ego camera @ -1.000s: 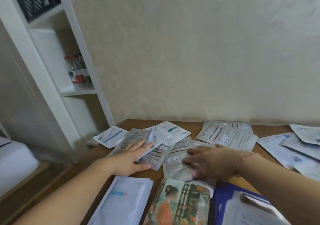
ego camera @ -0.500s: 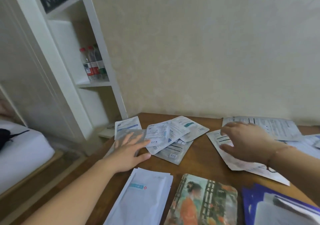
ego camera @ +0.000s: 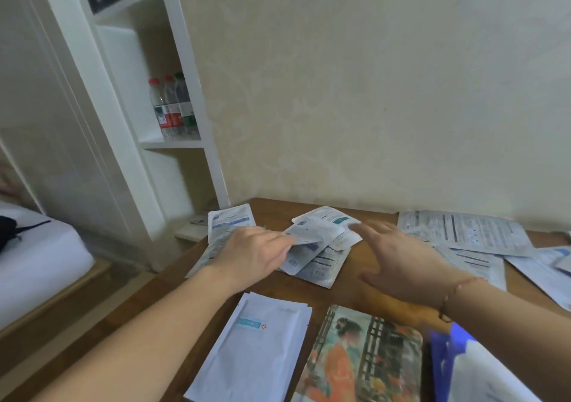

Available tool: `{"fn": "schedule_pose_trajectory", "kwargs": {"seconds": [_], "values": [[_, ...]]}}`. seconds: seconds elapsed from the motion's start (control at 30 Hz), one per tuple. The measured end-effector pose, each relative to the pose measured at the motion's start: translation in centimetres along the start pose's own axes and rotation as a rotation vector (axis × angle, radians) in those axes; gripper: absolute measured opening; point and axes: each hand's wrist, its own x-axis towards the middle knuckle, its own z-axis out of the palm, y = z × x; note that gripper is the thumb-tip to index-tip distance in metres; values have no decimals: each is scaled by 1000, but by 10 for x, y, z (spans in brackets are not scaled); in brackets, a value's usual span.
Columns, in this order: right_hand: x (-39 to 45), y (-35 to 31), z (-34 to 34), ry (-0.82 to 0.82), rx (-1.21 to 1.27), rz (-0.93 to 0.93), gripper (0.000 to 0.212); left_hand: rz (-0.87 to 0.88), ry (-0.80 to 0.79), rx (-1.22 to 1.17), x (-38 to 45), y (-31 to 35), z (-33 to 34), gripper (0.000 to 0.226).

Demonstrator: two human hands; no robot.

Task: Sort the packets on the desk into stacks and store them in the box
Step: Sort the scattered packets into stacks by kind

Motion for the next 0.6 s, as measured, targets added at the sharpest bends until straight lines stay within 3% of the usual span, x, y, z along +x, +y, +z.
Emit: {"fn": "schedule_pose_trajectory", "kwargs": {"seconds": [0.07,0.13,0.23,0.3,0.37,0.47,0.5,0.57,0.6], "values": [[-6,-3,-8,132,82,-53,90,41,206,-57,4,13,-11,29],[-10,-6,-12,198,269,-55,85,-17,307,-161,8,28,-24,26],[-18,-6,-13,192,573,14,28,-159,364,-333,12,50,-40,25],[-27,-6,-13,204,658,60,29,-269,355,-475,19,63,-50,20],[-38,-8,-16,240,719,106,24,-474,339,-796,24,74,-60,14],[-54,-12,-31,276,1023,233,10,-757,205,-1375,25,92,-67,60],[-59,-12,-37,248,1151,282,5,-799,111,-1458,21,101,-68,61],[-71,-11,-46,173,1274,312,10,-825,-41,-1496,14,124,-71,36],[-77,-10,-49,139,1283,310,13,-859,-42,-1504,11,134,-72,27]]}}
